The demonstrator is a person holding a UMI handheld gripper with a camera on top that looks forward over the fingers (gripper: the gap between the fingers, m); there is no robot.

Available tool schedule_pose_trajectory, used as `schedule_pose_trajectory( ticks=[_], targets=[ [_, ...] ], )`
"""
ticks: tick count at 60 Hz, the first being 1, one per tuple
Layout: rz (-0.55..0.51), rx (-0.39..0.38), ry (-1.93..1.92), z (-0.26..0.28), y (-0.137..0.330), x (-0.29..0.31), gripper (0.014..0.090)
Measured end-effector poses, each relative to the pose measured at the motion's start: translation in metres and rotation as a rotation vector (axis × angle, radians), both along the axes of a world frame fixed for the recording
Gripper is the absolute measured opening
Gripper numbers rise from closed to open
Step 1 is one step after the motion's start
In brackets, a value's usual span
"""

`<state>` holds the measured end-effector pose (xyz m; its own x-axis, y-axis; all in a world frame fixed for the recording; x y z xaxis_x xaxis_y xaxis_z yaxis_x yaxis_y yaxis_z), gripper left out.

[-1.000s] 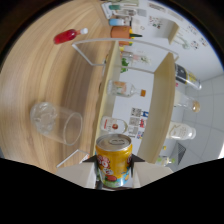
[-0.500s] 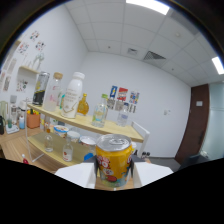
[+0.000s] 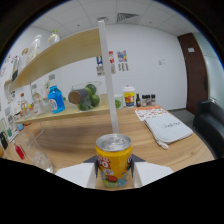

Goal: Make me a cup of Vodka Sunrise.

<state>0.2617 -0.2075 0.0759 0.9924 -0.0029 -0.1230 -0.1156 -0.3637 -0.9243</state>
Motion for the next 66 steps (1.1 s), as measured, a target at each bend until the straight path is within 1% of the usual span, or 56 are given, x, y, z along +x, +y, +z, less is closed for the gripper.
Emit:
schedule_pose_trajectory(
  ticks=[9, 12, 17, 29, 37, 39, 40, 41, 42, 43, 44, 46, 52, 56, 66],
  targets=[
    [0.021, -0.072, -0.004, -0.032, 0.0, -0.003, 0.0517],
    [0.031, -0.069, -0.005, -0.033, 0.002, -0.004, 0.0518],
    [0.04, -0.096, -0.021, -0.037, 0.0, -0.003, 0.0523],
    [0.033, -0.126, -0.048, -0.043, -0.016, -0.003, 0.0532],
    [0.026, -0.133, -0.091, -0.044, -0.023, 0.0, 0.0542],
    [0.016, -0.142, -0.087, -0.044, -0.024, 0.001, 0.0586],
    [0.01, -0.15, -0.087, -0.044, -0.025, 0.002, 0.0623],
    [0.005, -0.157, -0.085, -0.045, -0.026, 0.003, 0.0744],
    [-0.002, -0.162, -0.085, -0.044, -0.027, 0.004, 0.0774],
    [-0.008, -0.162, -0.085, -0.041, -0.028, 0.005, 0.0847],
    [-0.018, -0.16, -0.088, -0.038, -0.029, 0.006, 0.0865],
    [-0.033, -0.149, -0.096, -0.029, -0.031, 0.008, 0.0843],
    [-0.058, -0.115, -0.133, 0.009, -0.041, 0.006, 0.0852],
    [-0.095, -0.081, -0.157, 0.038, -0.049, 0.002, 0.0852],
    [-0.09, -0.021, -0.129, 0.093, -0.073, -0.061, 0.085]
  ],
)
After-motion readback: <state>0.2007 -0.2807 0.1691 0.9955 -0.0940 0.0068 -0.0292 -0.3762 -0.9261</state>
